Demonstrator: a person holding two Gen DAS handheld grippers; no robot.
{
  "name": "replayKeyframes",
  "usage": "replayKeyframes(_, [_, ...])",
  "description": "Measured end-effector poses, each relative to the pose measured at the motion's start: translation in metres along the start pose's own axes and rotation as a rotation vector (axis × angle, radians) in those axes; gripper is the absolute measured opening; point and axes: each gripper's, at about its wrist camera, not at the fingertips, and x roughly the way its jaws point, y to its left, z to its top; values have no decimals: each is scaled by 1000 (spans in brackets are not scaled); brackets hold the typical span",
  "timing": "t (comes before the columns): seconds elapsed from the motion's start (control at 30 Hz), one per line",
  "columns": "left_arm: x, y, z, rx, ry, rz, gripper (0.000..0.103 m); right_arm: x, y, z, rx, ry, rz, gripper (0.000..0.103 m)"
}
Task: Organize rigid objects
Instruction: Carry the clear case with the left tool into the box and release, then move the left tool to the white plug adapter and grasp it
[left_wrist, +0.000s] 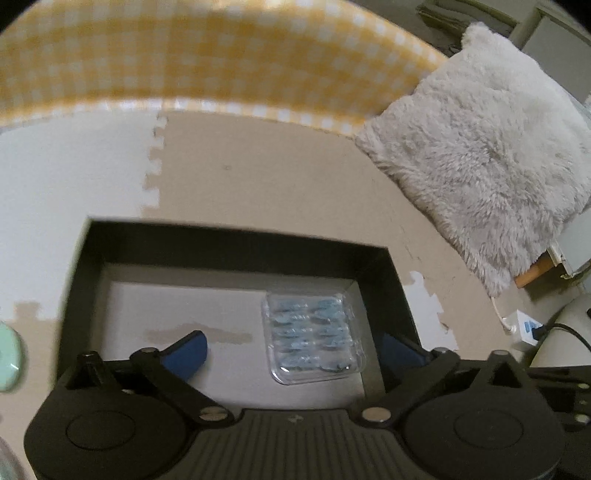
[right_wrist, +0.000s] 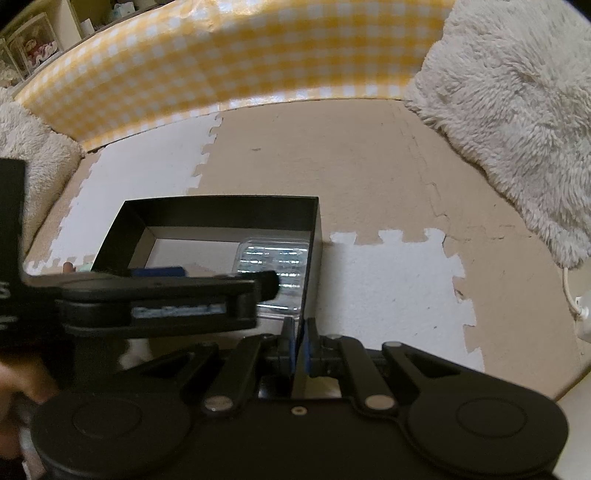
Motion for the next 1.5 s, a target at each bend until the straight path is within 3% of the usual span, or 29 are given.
replayKeyframes(0.5, [-86,1,-5,122,-65,14,103,-1,2,-1,-4,-11,-9,5])
replayKeyframes(0.87, [-158,33,-11,155,-163,94,103,-1,0,-1,7,-8,-11,5])
replayKeyframes(1.03, [-179,59,-19,148,-197,167,103,-1,2,-1,-3,-5,-18,5])
replayKeyframes(1.2, [-184,86,-26,103,-175,213,103,-1,1,-1,-1,-5,-18,5])
replayKeyframes(1.33, [-184,110,-34,68,-111,266,103,-1,2,-1,-3,-4,-19,5])
replayKeyframes(1.5, [-184,139,-51,-47,-47,257,101,-1,2,-1,-6,-2,-19,5])
